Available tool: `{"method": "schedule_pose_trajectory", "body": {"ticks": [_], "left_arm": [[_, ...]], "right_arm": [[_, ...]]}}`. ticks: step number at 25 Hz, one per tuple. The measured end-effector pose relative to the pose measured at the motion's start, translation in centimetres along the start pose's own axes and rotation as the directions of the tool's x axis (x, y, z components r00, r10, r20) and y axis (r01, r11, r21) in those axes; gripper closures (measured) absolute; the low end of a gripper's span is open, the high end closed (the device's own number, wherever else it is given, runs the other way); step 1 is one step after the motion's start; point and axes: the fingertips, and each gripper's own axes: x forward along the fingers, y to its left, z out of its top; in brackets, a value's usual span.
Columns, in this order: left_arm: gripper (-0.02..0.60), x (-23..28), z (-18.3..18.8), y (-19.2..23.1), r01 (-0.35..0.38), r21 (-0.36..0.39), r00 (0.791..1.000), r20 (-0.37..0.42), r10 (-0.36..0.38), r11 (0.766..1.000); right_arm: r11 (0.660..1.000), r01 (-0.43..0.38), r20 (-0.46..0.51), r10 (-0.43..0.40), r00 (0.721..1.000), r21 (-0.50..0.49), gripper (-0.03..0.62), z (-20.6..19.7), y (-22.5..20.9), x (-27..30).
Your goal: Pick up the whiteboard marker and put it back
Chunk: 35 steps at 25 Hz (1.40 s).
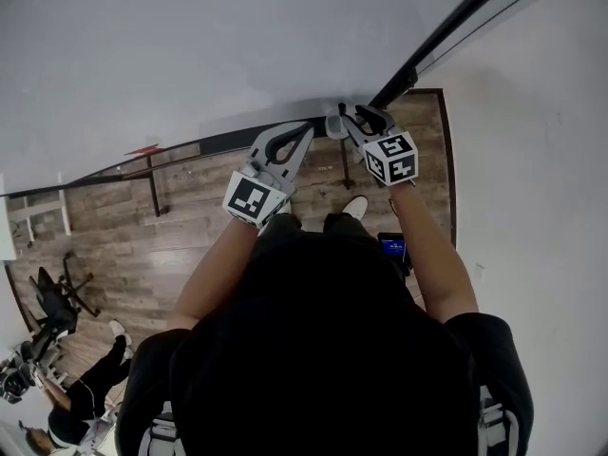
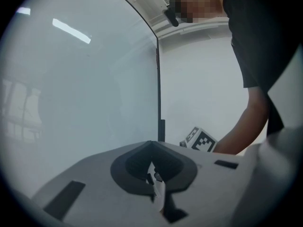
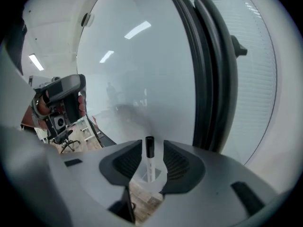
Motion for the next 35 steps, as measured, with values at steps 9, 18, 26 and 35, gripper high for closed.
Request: {"method": "schedule_pose_trajectory", "body": {"ticks": [9,18,26,35], "left_arm": [[0.577,0.3,0.8,-0.1,0.003,0.001,1.000,-0.006,-0.003,1.000],[0.577,0.3,2.6,-0.8,0.020,-0.009,1.000,0.006,-0.020,1.000],[0.577,-0.1,5.0,-2.1,0.071,-0.008,0.997,0.034,-0.071,0.997],[0.577,-0.4,6.8,-3.7,0.102,-0.003,0.993,0.058,-0.102,0.995]], "right_arm": [[0.999,-0.005,0.082,0.007,0.997,-0.032,0.456,3.5,1.0,-3.3],[0.993,-0.068,0.230,0.088,0.969,-0.094,0.468,9.6,4.6,-8.3],[0.980,-0.110,0.354,0.163,0.921,-0.163,0.516,14.3,7.8,-12.9],[0.974,-0.108,0.398,0.181,0.899,-0.197,0.592,15.2,9.9,-15.8]]}}
